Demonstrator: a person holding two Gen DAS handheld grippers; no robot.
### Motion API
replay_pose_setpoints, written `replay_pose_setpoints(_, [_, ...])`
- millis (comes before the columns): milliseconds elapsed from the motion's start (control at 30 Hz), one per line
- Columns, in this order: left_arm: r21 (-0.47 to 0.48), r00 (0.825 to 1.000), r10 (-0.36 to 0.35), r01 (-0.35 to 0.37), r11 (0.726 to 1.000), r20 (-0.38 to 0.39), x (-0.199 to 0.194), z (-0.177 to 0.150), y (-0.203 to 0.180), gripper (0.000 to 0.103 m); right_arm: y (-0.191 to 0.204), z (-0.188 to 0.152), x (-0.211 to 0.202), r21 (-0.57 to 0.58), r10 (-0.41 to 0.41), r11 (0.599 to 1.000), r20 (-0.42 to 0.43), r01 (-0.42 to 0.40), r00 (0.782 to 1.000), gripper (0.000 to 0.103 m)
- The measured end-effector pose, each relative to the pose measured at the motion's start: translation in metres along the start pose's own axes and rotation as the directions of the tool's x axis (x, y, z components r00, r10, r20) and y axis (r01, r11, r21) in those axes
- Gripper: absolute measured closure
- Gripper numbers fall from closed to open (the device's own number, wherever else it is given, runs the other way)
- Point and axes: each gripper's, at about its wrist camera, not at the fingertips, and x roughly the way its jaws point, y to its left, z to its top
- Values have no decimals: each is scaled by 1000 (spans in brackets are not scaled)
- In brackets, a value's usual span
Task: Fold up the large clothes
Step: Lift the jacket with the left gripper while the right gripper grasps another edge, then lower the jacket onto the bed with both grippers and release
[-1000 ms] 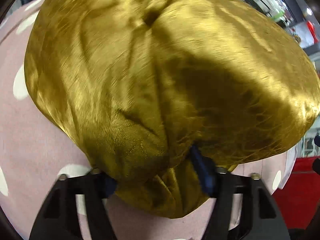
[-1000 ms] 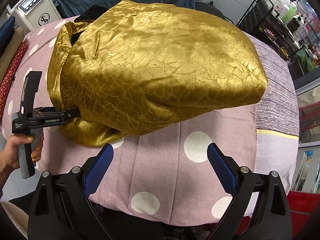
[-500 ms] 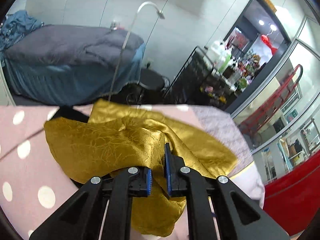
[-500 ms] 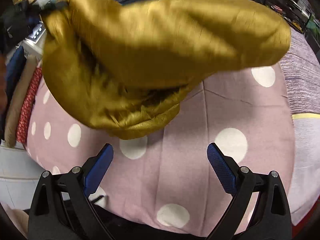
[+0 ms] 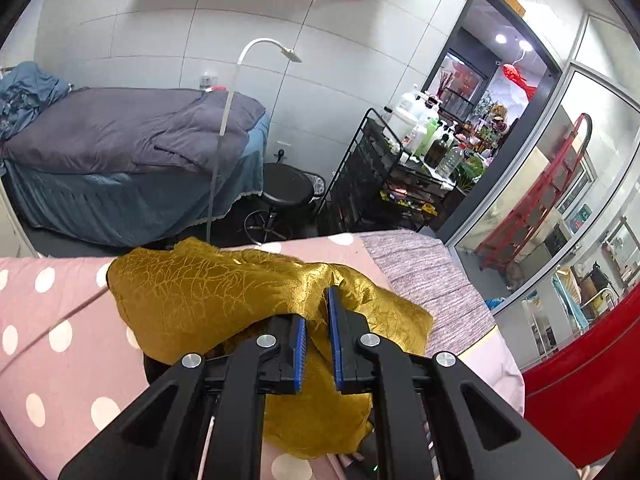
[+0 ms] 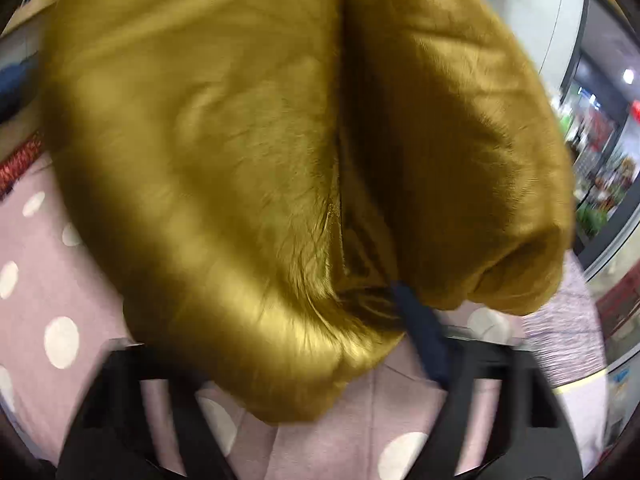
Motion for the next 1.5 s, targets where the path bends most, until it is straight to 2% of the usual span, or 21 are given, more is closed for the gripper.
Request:
replay_pose_setpoints(133, [-6, 999, 49, -49, 999, 11, -19, -9, 12, 94, -38, 17, -32, 131, 80, 988, 40, -84, 996, 100])
replay_pose_setpoints(233, [-8, 998, 58, -58, 998, 8, -38, -13, 16, 94, -79, 41, -87, 222, 100, 966, 161, -135, 982, 100])
replay_pose_setpoints(333, [50, 999, 11, -13, 999, 31, -78, -14, -5, 94, -123, 65, -160, 262, 152, 933, 329, -245, 932, 100])
replay_pose_setpoints(467, [219, 991, -63, 35, 975, 121, -145, -10, -57, 94, -153, 106, -277, 127, 231, 925, 560, -358, 795, 100])
replay_pose_setpoints(533, [279, 975, -117, 62, 958, 188, -182, -4, -79, 94, -168, 125, -319, 53, 296, 900, 654, -433, 696, 100])
replay_pose_setpoints(700, [323, 890, -270, 151, 934, 367, -268, 15, -98, 94, -184, 173, -403, -152, 454, 799, 787, -581, 417, 100])
replay_pose_setpoints(767, [301, 872, -281, 165, 939, 401, -279, 23, -92, 94, -184, 192, -427, -209, 506, 757, 786, -619, 354, 100])
replay_pose_setpoints(800, [279, 870, -263, 152, 948, 418, -278, 26, -84, 94, -180, 205, -422, -232, 544, 731, 766, -642, 342, 100])
replay_pose_setpoints(833, [262, 875, -241, 137, 955, 421, -274, 27, -81, 94, -171, 213, -414, -228, 555, 726, 751, -649, 357, 100])
replay_pose_setpoints(867, [206, 896, -179, 101, 973, 406, -259, 31, -67, 94, -163, 224, -403, -209, 549, 740, 736, -639, 396, 100])
replay_pose_setpoints(900, [157, 914, -134, 79, 985, 383, -245, 32, -55, 94, -152, 234, -385, -182, 540, 764, 704, -619, 461, 100])
replay_pose_setpoints(967, [30, 955, -51, 45, 999, 292, -204, 31, -16, 88, -135, 246, -333, -80, 461, 837, 634, -541, 620, 99])
replay_pose_setpoints(1000, [-33, 974, -8, 16, 999, 226, -177, 27, 5, 87, -123, 252, -297, -10, 387, 887, 564, -462, 730, 96])
replay_pose_setpoints(1033, [-91, 986, 48, -34, 995, 157, -151, 19, 24, 84, -110, 252, -265, 34, 329, 919, 487, -394, 809, 93])
replay_pose_setpoints(1067, [-154, 991, 121, -112, 982, 51, -116, 4, 50, 79, -101, 249, -228, 72, 257, 949, 396, -308, 882, 84])
replay_pose_setpoints(1133, [-230, 984, 159, -174, 958, -83, -69, -26, 88, 64, -90, 229, -149, 109, 122, 983, 212, -147, 970, 46])
replay_pose_setpoints(1167, [-263, 979, 163, -190, 946, -123, -44, -53, 110, 45, -88, 213, -113, 129, 93, 985, 132, -110, 987, 25])
replay_pose_setpoints(1233, [-338, 967, 144, -210, 918, -210, -8, -102, 144, 38, -81, 176, -52, 183, 84, 980, -26, -78, 996, 24])
replay_pose_setpoints(1333, [-368, 916, 172, -310, 876, -362, 26, -155, 164, 38, -70, 107, 15, 228, 83, 973, -246, -25, 966, 24])
replay_pose_setpoints(1400, [-344, 878, 240, -395, 852, -414, 33, -188, 170, 38, -66, 61, 36, 253, 78, 967, -324, 7, 943, 24])
replay_pose_setpoints(1500, [-354, 862, 283, -442, 824, -420, 23, -217, 174, 26, -69, 17, 33, 251, 51, 967, -339, 38, 939, 24])
